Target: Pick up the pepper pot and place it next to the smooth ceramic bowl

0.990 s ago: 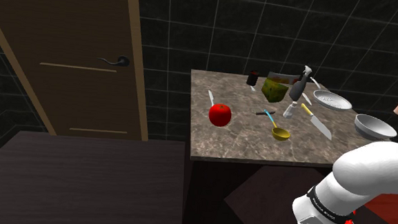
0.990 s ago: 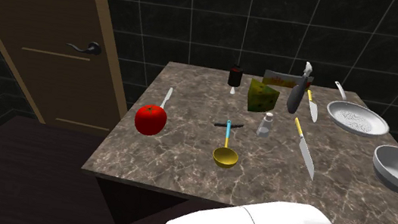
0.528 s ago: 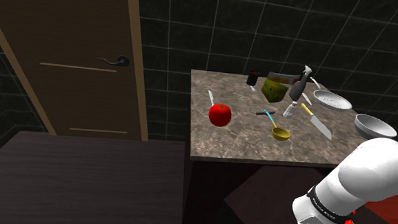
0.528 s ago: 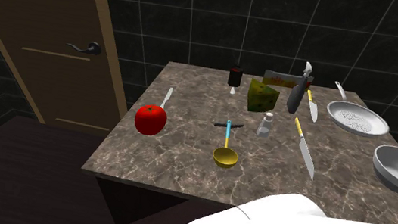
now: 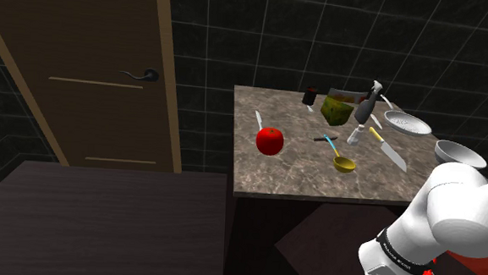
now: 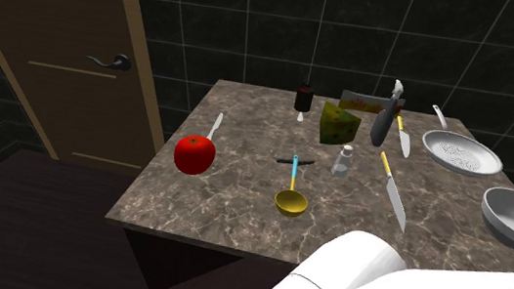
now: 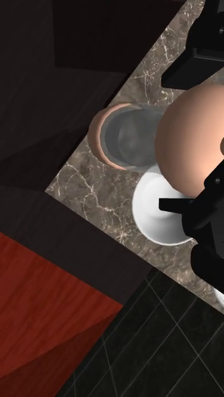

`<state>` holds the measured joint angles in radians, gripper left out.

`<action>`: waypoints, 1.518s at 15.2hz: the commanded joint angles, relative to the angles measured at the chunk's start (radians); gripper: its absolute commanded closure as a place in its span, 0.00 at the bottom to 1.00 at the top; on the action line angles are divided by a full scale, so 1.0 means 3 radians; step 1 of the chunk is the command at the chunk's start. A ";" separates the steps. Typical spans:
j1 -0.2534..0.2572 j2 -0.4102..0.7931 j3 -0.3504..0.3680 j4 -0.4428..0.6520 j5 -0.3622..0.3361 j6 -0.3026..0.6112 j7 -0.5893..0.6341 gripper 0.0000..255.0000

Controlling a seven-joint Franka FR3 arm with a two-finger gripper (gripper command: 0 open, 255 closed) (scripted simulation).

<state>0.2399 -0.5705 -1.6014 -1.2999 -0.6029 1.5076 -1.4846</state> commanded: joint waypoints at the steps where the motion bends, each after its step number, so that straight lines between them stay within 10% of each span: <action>1: 0.0007 -0.0031 -0.0029 -0.0061 -0.0029 0.0069 0.0011 1.00; 23: -0.0521 -0.0211 0.0058 -0.1237 -0.0213 0.0990 0.0245 1.00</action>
<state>0.0906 -0.6302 -1.5829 -1.6540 -0.6619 1.7900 -1.4139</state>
